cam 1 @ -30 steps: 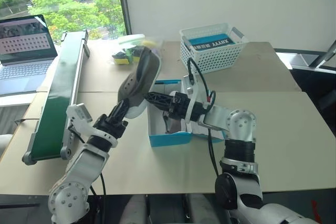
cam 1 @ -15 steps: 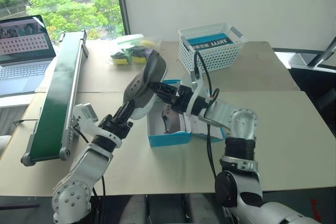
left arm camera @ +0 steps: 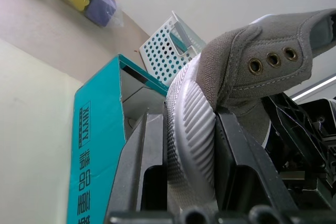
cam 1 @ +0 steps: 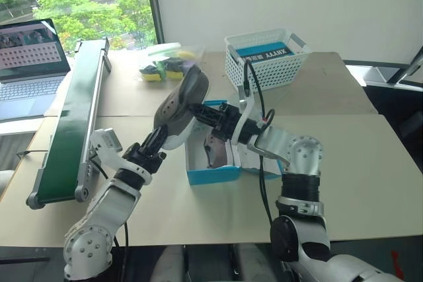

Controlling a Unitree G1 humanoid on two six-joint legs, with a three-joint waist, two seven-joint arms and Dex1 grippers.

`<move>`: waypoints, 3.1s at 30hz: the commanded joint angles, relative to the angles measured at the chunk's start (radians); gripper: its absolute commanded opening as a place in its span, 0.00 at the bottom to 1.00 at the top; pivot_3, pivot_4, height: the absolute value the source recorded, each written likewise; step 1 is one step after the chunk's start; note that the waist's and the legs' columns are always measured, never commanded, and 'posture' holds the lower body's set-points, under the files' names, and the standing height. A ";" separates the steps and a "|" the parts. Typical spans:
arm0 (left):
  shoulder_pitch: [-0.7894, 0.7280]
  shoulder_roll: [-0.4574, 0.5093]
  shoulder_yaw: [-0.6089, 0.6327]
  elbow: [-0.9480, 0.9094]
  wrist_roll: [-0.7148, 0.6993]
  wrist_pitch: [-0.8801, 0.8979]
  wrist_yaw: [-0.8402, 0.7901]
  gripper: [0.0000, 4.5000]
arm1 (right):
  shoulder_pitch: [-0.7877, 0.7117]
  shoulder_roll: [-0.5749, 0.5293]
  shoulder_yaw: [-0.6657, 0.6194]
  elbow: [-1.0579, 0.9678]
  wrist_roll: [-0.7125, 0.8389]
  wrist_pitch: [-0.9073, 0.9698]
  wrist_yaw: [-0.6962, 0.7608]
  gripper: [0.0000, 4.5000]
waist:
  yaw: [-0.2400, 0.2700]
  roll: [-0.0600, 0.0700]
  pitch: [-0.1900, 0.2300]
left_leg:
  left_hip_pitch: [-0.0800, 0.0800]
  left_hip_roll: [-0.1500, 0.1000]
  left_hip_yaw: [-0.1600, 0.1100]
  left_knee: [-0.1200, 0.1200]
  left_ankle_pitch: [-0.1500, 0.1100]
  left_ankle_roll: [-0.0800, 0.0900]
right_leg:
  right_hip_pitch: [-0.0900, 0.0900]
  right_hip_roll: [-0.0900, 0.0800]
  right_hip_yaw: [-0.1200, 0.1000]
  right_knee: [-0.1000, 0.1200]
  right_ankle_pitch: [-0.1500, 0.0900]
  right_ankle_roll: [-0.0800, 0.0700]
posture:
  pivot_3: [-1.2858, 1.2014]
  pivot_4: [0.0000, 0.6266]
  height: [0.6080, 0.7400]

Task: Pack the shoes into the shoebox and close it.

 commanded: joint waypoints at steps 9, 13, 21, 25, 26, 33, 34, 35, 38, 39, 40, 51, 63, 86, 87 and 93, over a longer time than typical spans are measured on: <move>0.055 0.300 -0.080 -0.115 0.285 0.027 -0.207 0.70 | -0.106 -0.051 0.005 0.036 -0.093 -0.216 -0.061 0.06 | -0.005 0.004 0.002 | 0.000 0.000 0.001 -0.001 0.000 0.000 | -0.001 0.000 0.001 -0.001 0.000 0.000 | 0.52 0.24 0.98; 0.152 0.485 -0.011 -0.145 0.375 0.011 -0.406 0.70 | -0.254 -0.248 0.090 0.174 -0.205 -0.079 -0.001 0.06 | -0.004 0.005 0.004 | -0.001 0.001 0.001 -0.002 0.000 0.000 | -0.002 0.001 0.001 -0.001 0.000 0.000 | 0.52 0.24 0.98; 0.244 0.608 0.069 -0.052 0.513 -0.137 -0.732 0.70 | -0.518 -0.429 0.284 0.490 -0.334 0.271 0.179 0.06 | -0.007 0.008 0.006 | -0.002 0.002 0.003 -0.008 -0.001 0.003 | -0.004 0.001 0.001 -0.006 -0.002 -0.002 | 0.52 0.24 0.98; 0.254 0.612 0.052 -0.008 0.577 -0.185 -0.822 0.70 | -0.579 -0.398 0.396 0.593 -0.419 0.321 0.269 0.06 | -0.005 0.009 0.006 | -0.004 0.001 0.004 -0.007 -0.002 0.003 | -0.006 0.001 0.001 -0.005 -0.002 -0.002 | 0.52 0.24 0.98; 0.256 0.608 0.048 -0.003 0.588 -0.191 -0.835 0.70 | -0.587 -0.388 0.420 0.608 -0.439 0.321 0.289 0.06 | -0.005 0.009 0.006 | -0.004 0.001 0.003 -0.007 -0.002 0.003 | -0.006 0.000 0.001 -0.005 -0.002 -0.002 | 0.52 0.24 0.98; 0.255 0.563 -0.002 -0.018 0.648 -0.197 -0.849 0.70 | -0.627 -0.300 0.520 0.750 -0.584 0.238 0.405 0.06 | -0.004 0.009 0.006 | -0.004 0.002 0.003 -0.006 -0.002 0.003 | -0.006 0.001 0.000 -0.004 -0.002 -0.002 | 0.52 0.24 0.98; 0.257 0.557 -0.007 -0.022 0.655 -0.197 -0.848 0.70 | -0.636 -0.289 0.525 0.778 -0.606 0.217 0.420 0.06 | -0.004 0.009 0.006 | -0.004 0.001 0.003 -0.006 -0.002 0.003 | -0.006 0.001 0.000 -0.004 -0.002 -0.002 | 0.52 0.24 0.98; 0.256 0.553 -0.010 -0.024 0.660 -0.196 -0.848 0.70 | -0.644 -0.283 0.528 0.800 -0.624 0.202 0.438 0.06 | -0.004 0.009 0.006 | -0.004 0.001 0.003 -0.006 -0.002 0.003 | -0.006 0.000 0.000 -0.004 -0.002 -0.002 | 0.52 0.24 0.98; 0.255 0.542 -0.017 -0.039 0.670 -0.191 -0.848 0.70 | -0.674 -0.249 0.537 0.917 -0.708 0.098 0.466 0.06 | -0.003 0.009 0.006 | -0.004 0.001 0.002 -0.006 -0.002 0.003 | -0.006 0.000 0.000 -0.003 -0.002 -0.002 | 0.52 0.24 0.98; 0.252 0.540 -0.020 -0.041 0.675 -0.191 -0.848 0.70 | -0.685 -0.237 0.532 0.955 -0.730 0.068 0.470 0.06 | -0.003 0.009 0.006 | -0.004 0.001 0.003 -0.006 -0.002 0.003 | -0.006 0.000 0.000 -0.003 -0.002 -0.002 | 0.52 0.24 0.98; 0.249 0.538 -0.022 -0.041 0.678 -0.189 -0.848 0.70 | -0.695 -0.225 0.523 0.989 -0.749 0.039 0.470 0.06 | -0.004 0.009 0.006 | -0.004 0.001 0.003 -0.006 -0.002 0.003 | -0.006 0.000 0.000 -0.003 -0.002 -0.002 | 0.52 0.24 0.98; 0.234 0.530 -0.060 -0.045 0.707 -0.177 -0.855 0.71 | -0.730 -0.132 0.399 1.170 -0.871 -0.181 0.426 0.38 | -0.006 0.009 0.006 | 0.002 0.001 0.003 -0.005 -0.002 0.002 | -0.002 0.001 0.001 -0.001 -0.002 -0.002 | 0.52 0.24 0.98; 0.184 0.537 -0.068 0.000 0.713 -0.169 -0.889 0.71 | -0.810 -0.270 0.381 1.092 -0.942 -0.097 0.566 0.84 | -0.003 0.010 0.006 | 0.000 0.001 0.002 -0.006 -0.002 0.002 | -0.003 0.000 0.000 -0.002 -0.002 -0.002 | 0.52 0.24 0.98; 0.124 0.536 -0.075 0.052 0.727 -0.165 -0.948 0.71 | -0.267 -0.822 0.572 -0.139 -0.442 0.188 1.252 0.01 | 0.020 0.011 0.008 | -0.006 -0.001 -0.001 -0.001 -0.003 0.004 | -0.004 -0.004 -0.004 -0.002 -0.003 0.001 | 0.52 0.24 0.98; 0.124 0.536 -0.079 0.054 0.730 -0.167 -0.951 0.71 | -0.223 -0.884 0.592 -0.190 -0.435 0.151 1.298 0.01 | 0.017 0.011 0.008 | -0.006 -0.001 -0.001 0.000 -0.003 0.005 | -0.003 -0.004 -0.004 -0.002 -0.003 0.001 | 0.52 0.24 0.98; 0.093 0.534 -0.100 0.067 0.733 -0.162 -0.968 0.71 | 0.003 -1.012 0.733 -0.354 -0.576 0.001 1.210 0.01 | 0.002 0.010 0.008 | 0.002 0.001 0.002 0.000 -0.003 0.005 | 0.001 -0.002 -0.002 -0.002 -0.006 0.006 | 0.52 0.24 0.98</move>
